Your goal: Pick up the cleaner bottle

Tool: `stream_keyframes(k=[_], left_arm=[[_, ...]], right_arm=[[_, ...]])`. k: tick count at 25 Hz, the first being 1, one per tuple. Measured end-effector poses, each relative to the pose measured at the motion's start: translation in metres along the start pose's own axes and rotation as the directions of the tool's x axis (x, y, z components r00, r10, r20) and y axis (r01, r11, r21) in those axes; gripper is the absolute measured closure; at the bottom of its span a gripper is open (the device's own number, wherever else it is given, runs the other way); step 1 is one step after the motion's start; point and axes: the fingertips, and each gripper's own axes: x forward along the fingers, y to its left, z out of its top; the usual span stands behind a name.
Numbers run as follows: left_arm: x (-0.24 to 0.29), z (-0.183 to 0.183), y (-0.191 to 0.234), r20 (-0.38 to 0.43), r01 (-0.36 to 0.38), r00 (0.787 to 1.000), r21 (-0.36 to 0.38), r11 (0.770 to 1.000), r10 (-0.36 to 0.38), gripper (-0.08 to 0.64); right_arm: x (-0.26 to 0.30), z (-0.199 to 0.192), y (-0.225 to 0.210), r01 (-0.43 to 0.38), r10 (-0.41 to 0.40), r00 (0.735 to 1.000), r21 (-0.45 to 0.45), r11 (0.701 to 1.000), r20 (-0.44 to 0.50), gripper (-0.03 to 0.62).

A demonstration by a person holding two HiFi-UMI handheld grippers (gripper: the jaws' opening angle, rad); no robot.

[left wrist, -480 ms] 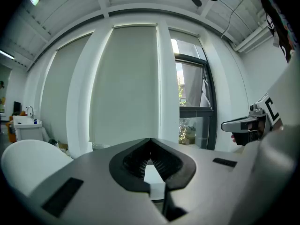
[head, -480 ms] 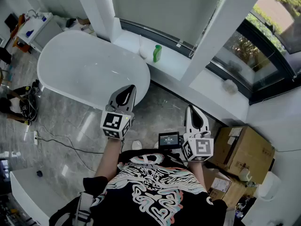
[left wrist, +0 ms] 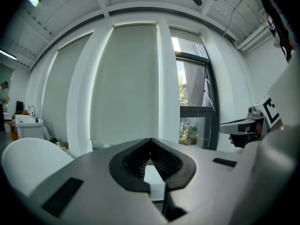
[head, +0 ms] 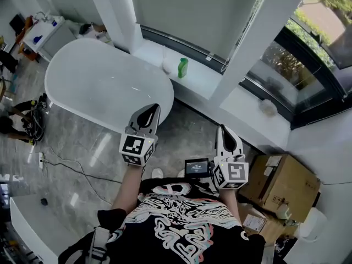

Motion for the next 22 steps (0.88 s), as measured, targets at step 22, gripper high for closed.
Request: stream_keyframes(k=[22], left_arm=[[0.017,-0.003,-0.020,-0.025,-0.079,0.996,0.058,0.995,0.081,0.543]], right_arm=[[0.010,0.000,-0.028,-0.107,0.106,0.994,0.047,0.993,0.024,0.566]])
